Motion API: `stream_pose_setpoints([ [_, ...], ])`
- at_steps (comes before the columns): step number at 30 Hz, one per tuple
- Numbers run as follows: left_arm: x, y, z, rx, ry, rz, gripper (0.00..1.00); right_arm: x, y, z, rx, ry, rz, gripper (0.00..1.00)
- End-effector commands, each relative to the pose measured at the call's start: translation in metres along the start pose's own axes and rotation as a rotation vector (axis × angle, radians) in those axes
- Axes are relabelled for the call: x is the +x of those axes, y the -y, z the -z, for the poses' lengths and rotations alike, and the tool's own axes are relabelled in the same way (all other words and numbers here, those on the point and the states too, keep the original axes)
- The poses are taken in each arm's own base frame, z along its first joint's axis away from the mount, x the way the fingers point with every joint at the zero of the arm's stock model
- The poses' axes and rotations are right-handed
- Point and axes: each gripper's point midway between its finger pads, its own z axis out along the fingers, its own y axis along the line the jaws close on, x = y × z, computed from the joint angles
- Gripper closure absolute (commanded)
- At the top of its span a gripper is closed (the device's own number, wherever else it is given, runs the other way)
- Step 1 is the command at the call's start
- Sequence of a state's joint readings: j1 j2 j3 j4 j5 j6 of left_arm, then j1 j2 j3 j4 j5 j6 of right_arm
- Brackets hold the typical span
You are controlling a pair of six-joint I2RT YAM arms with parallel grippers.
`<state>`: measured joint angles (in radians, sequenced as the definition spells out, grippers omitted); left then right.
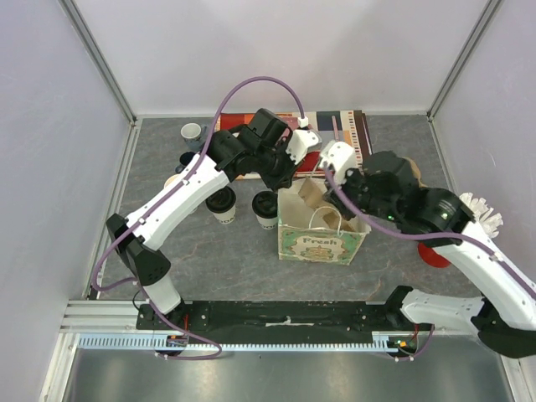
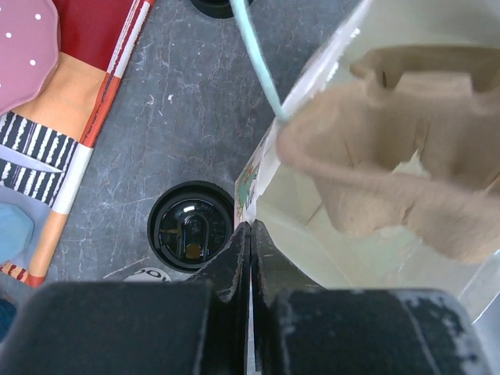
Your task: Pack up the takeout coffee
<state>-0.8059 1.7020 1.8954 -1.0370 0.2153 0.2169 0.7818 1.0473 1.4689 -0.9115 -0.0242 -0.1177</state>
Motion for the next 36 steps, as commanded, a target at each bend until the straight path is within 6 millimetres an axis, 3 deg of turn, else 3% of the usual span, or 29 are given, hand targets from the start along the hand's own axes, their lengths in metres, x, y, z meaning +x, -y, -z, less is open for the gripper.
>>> stream_pose_setpoints([
  [1, -0.019, 0.0, 0.0, 0.018, 0.06, 0.034, 0.98, 0.016, 0.007, -0.007, 0.129, -0.114, 0.096, 1.0],
  [4, -0.018, 0.003, -0.001, 0.028, 0.06, 0.036, 0.98, 0.015, 0.006, -0.008, 0.154, -0.106, 0.096, 1.0],
  [7, -0.019, 0.005, -0.001, 0.042, 0.063, 0.041, 0.98, 0.021, -0.006, -0.017, 0.138, -0.114, 0.113, 1.0],
  [14, -0.019, 0.012, 0.001, 0.078, 0.069, 0.057, 0.98, 0.049, -0.029, -0.051, 0.143, -0.212, 0.159, 1.0],
  [19, -0.017, 0.019, 0.002, 0.11, 0.066, 0.072, 0.98, 0.059, -0.034, -0.06, 0.132, -0.239, 0.134, 1.0],
  [27, -0.015, 0.031, 0.003, 0.165, 0.076, 0.116, 0.98, 0.084, -0.055, -0.091, 0.088, -0.311, 0.054, 1.0],
  [36, -0.013, 0.025, 0.003, 0.133, 0.08, 0.143, 0.98, 0.119, -0.075, -0.108, 0.007, -0.373, -0.005, 1.0],
])
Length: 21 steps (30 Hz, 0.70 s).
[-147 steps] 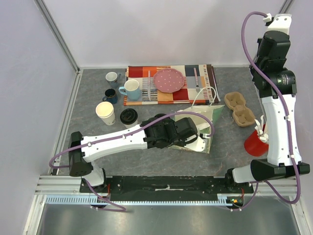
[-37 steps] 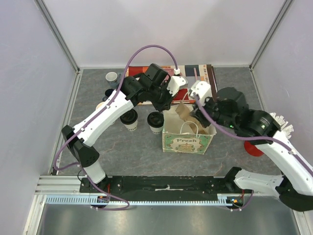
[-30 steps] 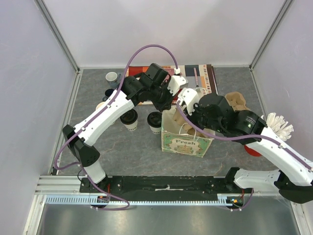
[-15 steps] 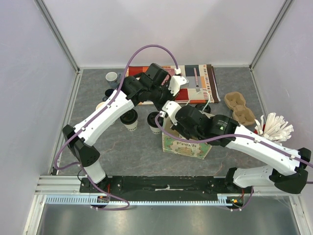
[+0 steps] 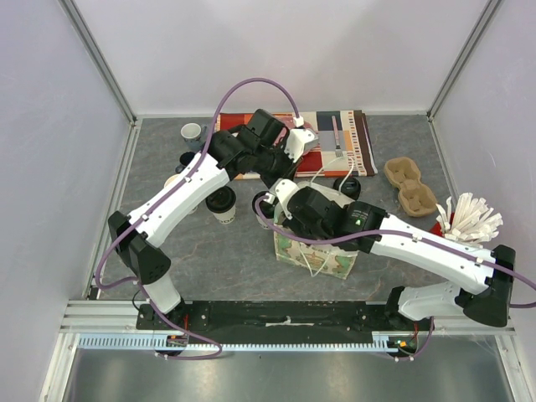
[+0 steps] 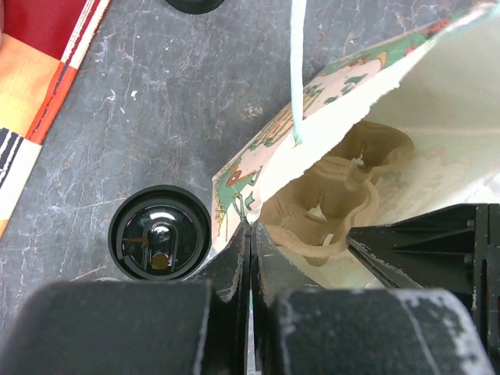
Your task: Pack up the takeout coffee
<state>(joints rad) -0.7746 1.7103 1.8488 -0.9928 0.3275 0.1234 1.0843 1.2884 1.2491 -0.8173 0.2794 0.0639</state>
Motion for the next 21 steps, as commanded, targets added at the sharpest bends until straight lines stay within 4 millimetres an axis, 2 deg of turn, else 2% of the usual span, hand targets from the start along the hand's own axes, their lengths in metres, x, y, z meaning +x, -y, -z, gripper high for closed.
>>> stream_pose_setpoints([
  [1, -0.016, 0.019, 0.015, 0.042, 0.074, 0.024, 0.98, 0.016, -0.017, -0.019, -0.078, -0.04, -0.059, 1.0],
  [6, -0.017, 0.012, 0.016, 0.034, 0.081, 0.032, 0.98, 0.025, -0.004, -0.026, -0.075, -0.054, -0.119, 1.0],
  [15, -0.015, 0.016, 0.015, 0.061, 0.079, 0.033, 0.98, 0.013, -0.004, -0.023, -0.092, -0.031, -0.125, 0.92],
  [21, -0.014, 0.018, 0.014, 0.072, 0.075, 0.035, 0.98, 0.01, -0.007, -0.024, -0.1, -0.031, -0.124, 0.91],
])
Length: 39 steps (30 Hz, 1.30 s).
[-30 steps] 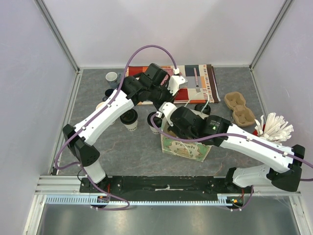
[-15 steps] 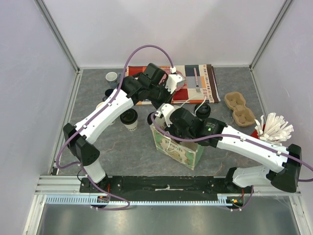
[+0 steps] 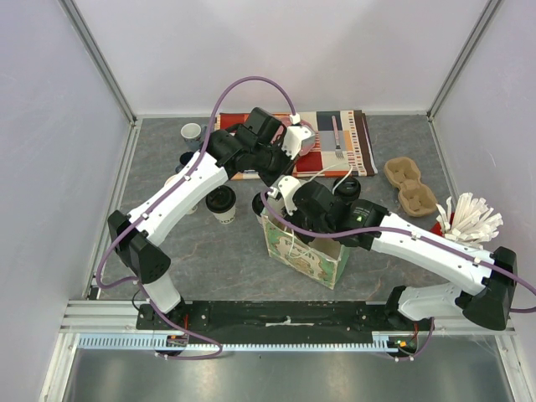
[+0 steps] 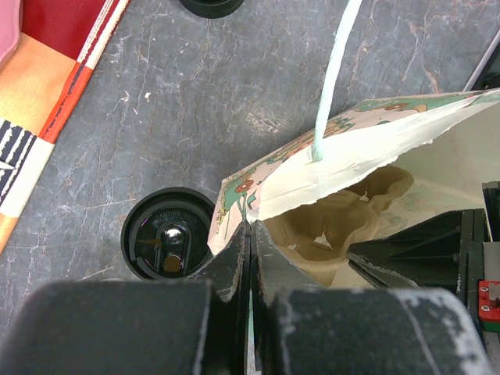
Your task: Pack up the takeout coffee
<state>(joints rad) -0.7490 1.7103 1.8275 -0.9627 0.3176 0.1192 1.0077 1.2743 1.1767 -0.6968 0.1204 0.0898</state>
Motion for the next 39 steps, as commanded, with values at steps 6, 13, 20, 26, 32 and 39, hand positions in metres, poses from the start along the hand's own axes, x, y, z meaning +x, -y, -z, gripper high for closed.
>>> stream_pose_setpoints([
  [6, -0.015, 0.033, 0.016, 0.107, 0.065, 0.015, 0.98, 0.017, 0.005, -0.013, 0.027, -0.091, -0.042, 0.83],
  [13, -0.015, 0.033, 0.018, 0.108, 0.069, 0.008, 0.98, -0.002, 0.003, -0.002, 0.017, -0.049, -0.043, 0.57],
  [20, -0.013, 0.032, 0.015, 0.108, 0.06, 0.011, 0.98, -0.028, -0.001, 0.02, -0.018, 0.03, -0.05, 0.41],
  [26, -0.012, 0.032, 0.014, 0.106, 0.055, 0.014, 0.98, -0.048, -0.001, 0.041, -0.03, 0.106, -0.05, 0.25],
  [32, -0.011, 0.031, 0.013, 0.102, 0.053, 0.012, 0.98, -0.058, 0.006, 0.053, -0.002, 0.138, -0.05, 0.02],
  [39, -0.009, 0.03, 0.013, 0.095, 0.049, 0.012, 0.98, -0.069, 0.01, 0.067, 0.014, 0.182, -0.053, 0.02],
])
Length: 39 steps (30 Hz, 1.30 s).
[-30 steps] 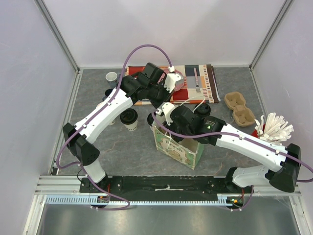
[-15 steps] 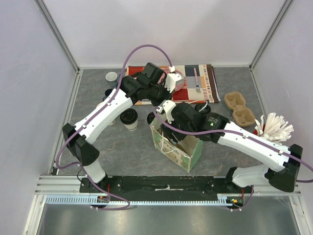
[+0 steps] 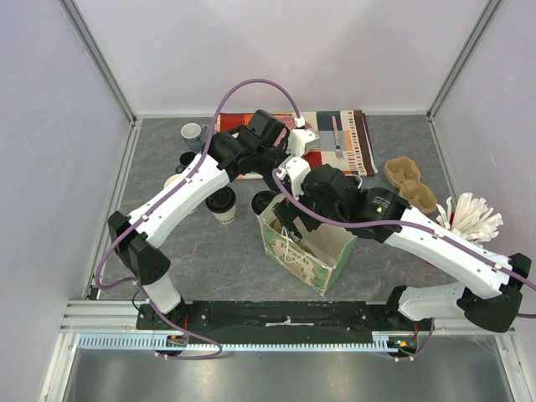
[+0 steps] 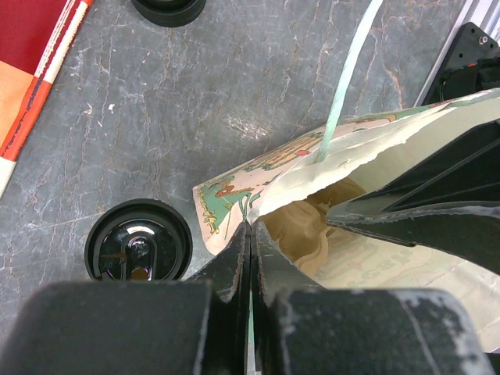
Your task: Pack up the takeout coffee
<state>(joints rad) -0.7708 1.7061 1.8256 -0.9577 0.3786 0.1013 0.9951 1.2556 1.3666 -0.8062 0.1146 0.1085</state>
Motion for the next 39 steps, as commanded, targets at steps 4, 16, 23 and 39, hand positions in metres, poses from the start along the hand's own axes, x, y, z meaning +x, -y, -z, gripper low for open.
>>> stream_pose_setpoints([
  [4, -0.007, 0.01, 0.014, 0.017, 0.042, 0.006, 0.98, -0.03, 0.006, 0.027, 0.02, 0.096, -0.011, 0.02],
  [16, -0.006, 0.008, 0.013, 0.013, 0.037, 0.002, 0.98, -0.039, 0.002, 0.043, -0.01, 0.12, -0.011, 0.02],
  [23, -0.006, 0.008, 0.014, 0.011, 0.04, -0.001, 0.98, -0.045, 0.0, 0.048, -0.024, 0.137, -0.009, 0.02],
  [39, 0.0, 0.003, 0.013, -0.046, 0.058, 0.1, 0.98, -0.026, 0.019, 0.057, 0.125, 0.136, -0.405, 0.16],
])
